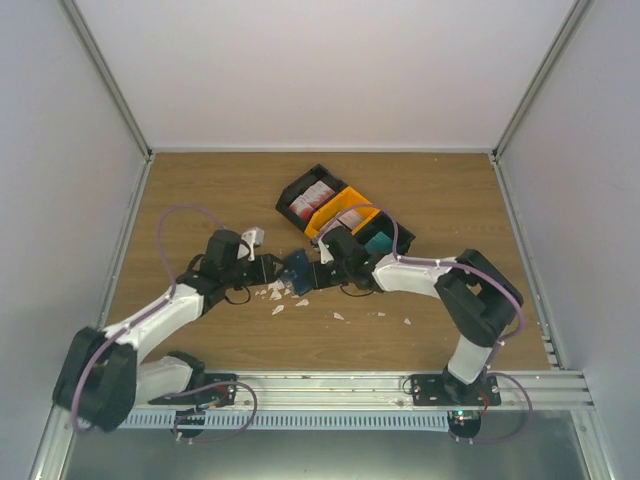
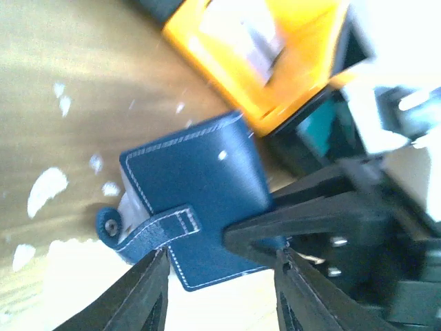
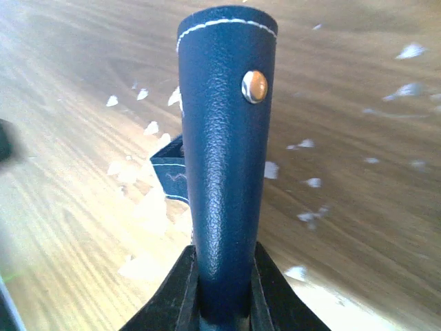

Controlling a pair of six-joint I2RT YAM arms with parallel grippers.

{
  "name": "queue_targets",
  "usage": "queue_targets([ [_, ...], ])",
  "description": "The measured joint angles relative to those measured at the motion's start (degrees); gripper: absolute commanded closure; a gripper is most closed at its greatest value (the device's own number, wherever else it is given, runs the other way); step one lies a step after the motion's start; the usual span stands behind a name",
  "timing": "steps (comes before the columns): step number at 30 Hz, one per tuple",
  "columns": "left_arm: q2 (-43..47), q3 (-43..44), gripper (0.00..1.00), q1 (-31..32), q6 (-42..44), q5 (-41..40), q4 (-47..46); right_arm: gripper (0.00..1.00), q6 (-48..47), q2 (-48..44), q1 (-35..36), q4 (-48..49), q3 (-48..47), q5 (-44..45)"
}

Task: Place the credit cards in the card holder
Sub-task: Turn over the card holder at the center of the board.

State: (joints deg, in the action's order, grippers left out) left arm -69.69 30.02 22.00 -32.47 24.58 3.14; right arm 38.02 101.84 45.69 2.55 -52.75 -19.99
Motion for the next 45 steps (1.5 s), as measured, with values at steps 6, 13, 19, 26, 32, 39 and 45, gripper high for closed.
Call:
queue_targets([
  [6,11.4,4.9,0.5,0.0,-0.5,-3.4,4.4,0.99,-4.9,-4.3,3.2,-17.5,-6.2,15.4],
  [13,17.1,8.9,0.47,0.0,-0.3,-6.5,11.8,0.99,-3.1,-4.5,12.1,-39.1,-14.9,36.6],
  [19,19.2,11.0,0.45,-0.2,-0.2,-8.1,17.1,0.99,4.0,0.6,17.4,-54.9,-21.8,49.2],
  [26,19.4,13.5,0.43,-0.9,0.7,-9.5,20.5,0.97,10.1,15.1,24.5,-66.5,-31.7,56.3],
  [32,16.8,17.7,0.41,-2.5,2.8,-10.1,22.4,0.79,9.4,20.0,27.4,-68.3,-35.7,57.6],
  [39,13.5,19.3,0.39,-3.7,4.4,-8.6,22.4,0.66,5.4,18.3,27.3,-59.0,-32.5,52.5],
  [45,12.4,19.3,0.37,-4.6,5.1,-7.6,22.4,0.47,3.0,15.7,26.3,-50.5,-28.3,46.2],
])
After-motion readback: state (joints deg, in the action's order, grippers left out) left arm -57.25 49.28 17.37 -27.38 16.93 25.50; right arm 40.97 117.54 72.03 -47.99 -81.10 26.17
